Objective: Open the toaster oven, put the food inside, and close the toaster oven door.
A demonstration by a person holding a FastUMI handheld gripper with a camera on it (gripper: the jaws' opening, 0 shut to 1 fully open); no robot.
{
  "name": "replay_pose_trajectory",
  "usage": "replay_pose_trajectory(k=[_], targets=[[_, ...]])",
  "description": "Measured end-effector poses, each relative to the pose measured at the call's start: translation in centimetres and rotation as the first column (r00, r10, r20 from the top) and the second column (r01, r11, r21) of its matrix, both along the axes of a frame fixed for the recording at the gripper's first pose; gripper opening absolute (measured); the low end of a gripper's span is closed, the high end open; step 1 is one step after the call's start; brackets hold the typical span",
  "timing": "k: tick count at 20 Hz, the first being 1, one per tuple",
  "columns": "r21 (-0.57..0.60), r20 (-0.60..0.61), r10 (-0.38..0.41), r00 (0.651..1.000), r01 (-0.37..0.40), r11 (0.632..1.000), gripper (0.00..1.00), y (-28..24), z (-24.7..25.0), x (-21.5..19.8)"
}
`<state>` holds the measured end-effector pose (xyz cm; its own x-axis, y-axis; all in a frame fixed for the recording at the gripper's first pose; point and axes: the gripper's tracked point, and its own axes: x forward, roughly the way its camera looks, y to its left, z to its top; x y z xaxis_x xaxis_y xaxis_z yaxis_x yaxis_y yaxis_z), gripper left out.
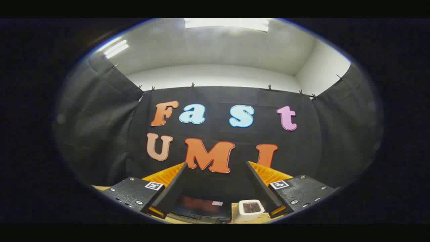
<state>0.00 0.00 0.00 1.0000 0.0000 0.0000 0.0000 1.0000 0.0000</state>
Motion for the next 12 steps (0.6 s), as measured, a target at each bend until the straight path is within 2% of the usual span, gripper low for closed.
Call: replay_pose_trajectory(k=[12], targets=[[0.03, -0.028, 0.033, 0.999, -0.032, 0.999, 0.99, 1.8, -1.4, 0.5]])
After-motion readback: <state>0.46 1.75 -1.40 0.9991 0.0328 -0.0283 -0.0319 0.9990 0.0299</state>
